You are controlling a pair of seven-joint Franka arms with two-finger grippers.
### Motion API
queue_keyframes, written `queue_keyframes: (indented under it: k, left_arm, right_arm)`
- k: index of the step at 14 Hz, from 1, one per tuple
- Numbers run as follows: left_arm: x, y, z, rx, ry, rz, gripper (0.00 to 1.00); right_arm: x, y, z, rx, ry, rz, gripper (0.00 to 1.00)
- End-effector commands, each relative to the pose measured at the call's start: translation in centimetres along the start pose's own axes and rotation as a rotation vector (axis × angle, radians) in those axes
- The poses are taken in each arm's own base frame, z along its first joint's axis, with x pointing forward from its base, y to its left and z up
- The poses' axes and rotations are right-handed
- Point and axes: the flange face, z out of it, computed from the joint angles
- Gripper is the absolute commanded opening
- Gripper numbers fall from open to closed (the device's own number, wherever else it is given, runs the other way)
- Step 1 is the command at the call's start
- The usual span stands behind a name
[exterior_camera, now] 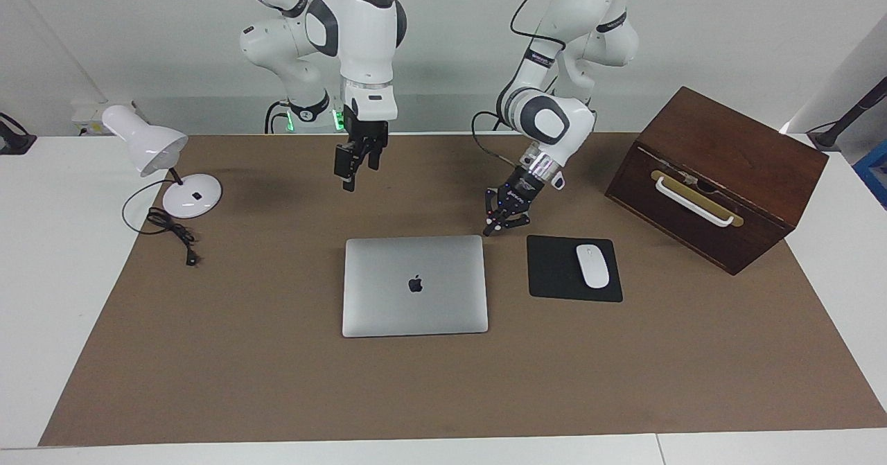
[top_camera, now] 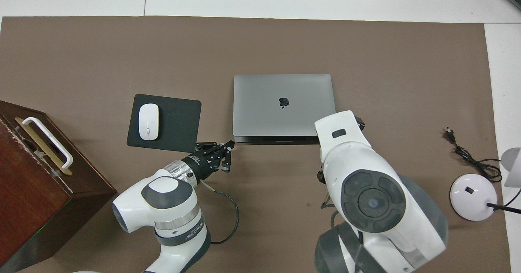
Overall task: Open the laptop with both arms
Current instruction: 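Press the left gripper against the laptop's near side to steady it, then lower the right gripper onto the laptop lid's near front edge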
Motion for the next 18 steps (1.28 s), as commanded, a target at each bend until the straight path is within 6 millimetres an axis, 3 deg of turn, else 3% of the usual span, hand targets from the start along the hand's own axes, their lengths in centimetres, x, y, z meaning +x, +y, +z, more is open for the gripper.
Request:
queue_keyframes:
  k: [1,10,18]
  left_arm:
    - [-0.5,0.1,1.6,-0.024,0.001,-0.003,0.0]
    - [-1.3,0.2,2.8,-0.026,-0.007,-0.001,0.0]
    - [-1.8,0.5,3.7,-0.036,-0.007,-0.001,0.0]
  right_arm:
    - [-0.2,0.2,0.1,-0.019,0.003,-0.016,1.0]
    - [0.0,0.1,0.1,-0.025,0.007,-0.029,1.0]
    - [1.8,-1.0,2.3,-0.06,-0.002,-0.099,1.0]
